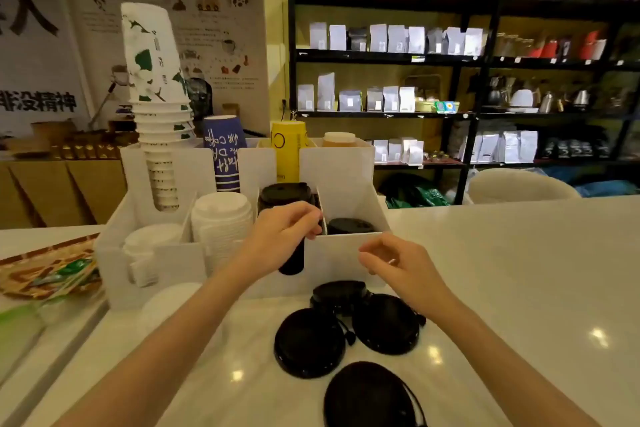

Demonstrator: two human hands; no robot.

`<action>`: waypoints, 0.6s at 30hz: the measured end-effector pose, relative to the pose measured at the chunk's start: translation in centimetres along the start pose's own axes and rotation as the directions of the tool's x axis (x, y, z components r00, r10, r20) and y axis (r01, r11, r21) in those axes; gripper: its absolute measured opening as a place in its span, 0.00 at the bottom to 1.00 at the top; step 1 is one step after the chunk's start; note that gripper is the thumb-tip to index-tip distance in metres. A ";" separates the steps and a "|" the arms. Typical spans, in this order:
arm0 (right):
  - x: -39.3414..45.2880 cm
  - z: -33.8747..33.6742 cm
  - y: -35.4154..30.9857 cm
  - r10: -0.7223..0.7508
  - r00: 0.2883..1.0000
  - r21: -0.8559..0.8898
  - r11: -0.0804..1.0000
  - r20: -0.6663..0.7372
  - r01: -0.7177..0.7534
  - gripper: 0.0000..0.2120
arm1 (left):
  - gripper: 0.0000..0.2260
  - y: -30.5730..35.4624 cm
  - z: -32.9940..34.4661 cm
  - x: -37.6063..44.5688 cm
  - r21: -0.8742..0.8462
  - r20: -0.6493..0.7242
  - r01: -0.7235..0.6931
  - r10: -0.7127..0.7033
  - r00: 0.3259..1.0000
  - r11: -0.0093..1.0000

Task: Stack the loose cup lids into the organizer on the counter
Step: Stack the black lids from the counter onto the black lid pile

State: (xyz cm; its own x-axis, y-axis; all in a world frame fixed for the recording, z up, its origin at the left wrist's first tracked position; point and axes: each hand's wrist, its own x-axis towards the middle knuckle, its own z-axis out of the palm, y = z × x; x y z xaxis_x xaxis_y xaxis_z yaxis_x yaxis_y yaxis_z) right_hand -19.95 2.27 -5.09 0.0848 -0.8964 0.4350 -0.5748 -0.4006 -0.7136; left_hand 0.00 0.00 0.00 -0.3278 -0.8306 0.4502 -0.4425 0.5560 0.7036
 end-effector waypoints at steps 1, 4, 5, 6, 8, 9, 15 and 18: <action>-0.2 0.2 0.3 0.012 1.000 -0.015 1.000 0.009 -0.012 0.06 | 0.10 -0.4 0.5 -0.3 0.016 0.022 0.010 -0.011 1.000 1.000; -0.7 0.6 1.2 0.057 0.998 -0.070 0.996 0.022 -0.055 0.05 | 0.09 -1.9 2.3 -1.3 0.077 0.075 0.042 -0.048 0.996 0.996; -0.8 0.9 1.6 0.072 0.997 -0.077 0.995 0.034 -0.069 0.06 | 0.09 -2.6 3.0 -1.6 0.101 0.088 0.060 -0.069 0.994 0.993; -1.0 1.1 1.9 0.089 0.995 -0.086 0.993 0.045 -0.084 0.07 | 0.10 -3.2 3.5 -1.9 0.132 0.086 0.076 -0.088 0.992 0.988; -1.2 1.3 2.2 0.111 0.992 -0.101 0.989 0.063 -0.104 0.09 | 0.11 -4.4 4.3 -2.2 0.185 0.092 0.098 -0.116 0.989 0.978; -1.2 1.3 2.3 0.121 0.990 -0.104 0.988 0.072 -0.113 0.09 | 0.13 -5.0 4.5 -2.3 0.213 0.114 0.112 -0.139 0.984 0.971; -1.6 1.7 2.3 0.164 0.976 -0.137 0.980 0.144 -0.144 0.14 | 0.26 -5.9 5.0 -3.0 0.219 0.296 0.223 -0.282 0.912 0.950; -1.6 1.8 2.3 0.165 0.975 -0.139 0.980 0.151 -0.145 0.13 | 0.28 -5.8 5.0 -2.8 0.191 0.302 0.258 -0.307 0.903 0.947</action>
State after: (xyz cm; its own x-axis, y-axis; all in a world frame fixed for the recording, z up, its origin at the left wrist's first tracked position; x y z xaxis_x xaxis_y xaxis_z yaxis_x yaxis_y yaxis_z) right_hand -20.00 2.46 -8.43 0.1103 -0.9685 0.2232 -0.6881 -0.2365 -0.6860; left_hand -0.69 -0.70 -8.08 -0.4120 -0.9109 0.0243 -0.6634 0.3181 0.6773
